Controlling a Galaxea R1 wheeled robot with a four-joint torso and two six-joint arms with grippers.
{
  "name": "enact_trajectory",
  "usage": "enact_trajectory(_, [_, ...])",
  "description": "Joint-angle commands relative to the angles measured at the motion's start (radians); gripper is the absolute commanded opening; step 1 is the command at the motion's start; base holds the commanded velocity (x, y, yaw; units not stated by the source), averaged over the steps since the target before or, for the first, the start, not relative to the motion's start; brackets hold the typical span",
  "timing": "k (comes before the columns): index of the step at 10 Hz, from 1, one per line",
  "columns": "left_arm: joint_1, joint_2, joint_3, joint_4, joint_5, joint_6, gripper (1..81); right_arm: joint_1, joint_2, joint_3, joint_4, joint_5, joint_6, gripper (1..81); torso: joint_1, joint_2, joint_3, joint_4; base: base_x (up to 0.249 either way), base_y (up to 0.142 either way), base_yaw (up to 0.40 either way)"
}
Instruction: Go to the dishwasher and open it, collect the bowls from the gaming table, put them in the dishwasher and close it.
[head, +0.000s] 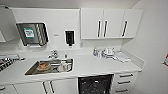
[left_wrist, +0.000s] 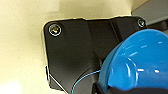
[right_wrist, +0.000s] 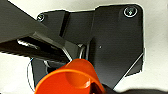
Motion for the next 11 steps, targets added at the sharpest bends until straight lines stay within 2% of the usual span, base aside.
enact_trajectory(1, [-0.034, -0.008, -0.005, -0.001, 0.035, 0.001, 1.0, 0.026, -0.005, 0.002, -0.001, -0.046, -0.001, 1.0, 0.0, 0.0, 0.0, 0.0, 0.096, 0.0, 0.0])
enact_trajectory(4, [-0.035, -0.008, -0.005, -0.003, 0.035, 0.0, 1.0, 0.029, -0.008, 0.002, 0.004, -0.05, 0.005, 1.0, 0.0, 0.0, 0.0, 0.0, 0.053, 0.0, 0.0])
enact_trajectory(6, [-0.034, -0.009, -0.005, -0.003, 0.033, 0.001, 1.0, 0.03, -0.012, 0.0, 0.004, -0.08, 0.012, 1.0, 0.0, 0.0, 0.0, 0.0, 0.0, 0.0, 0.0])
enact_trajectory(10, [-0.026, -0.037, -0.007, -0.001, -0.056, 0.0, 1.0, 0.023, -0.04, 0.028, 0.004, -0.077, 0.013, 1.0, 0.0, 0.0, 0.0, 0.0, 0.0, 0.0, 0.0])
enact_trajectory(11, [-0.017, -0.058, -0.007, 0.0, -0.123, -0.002, 1.0, 0.023, -0.058, 0.055, 0.004, -0.075, 0.013, 1.0, 0.0, 0.0, 0.0, 0.0, 0.0, 0.0, 0.0])
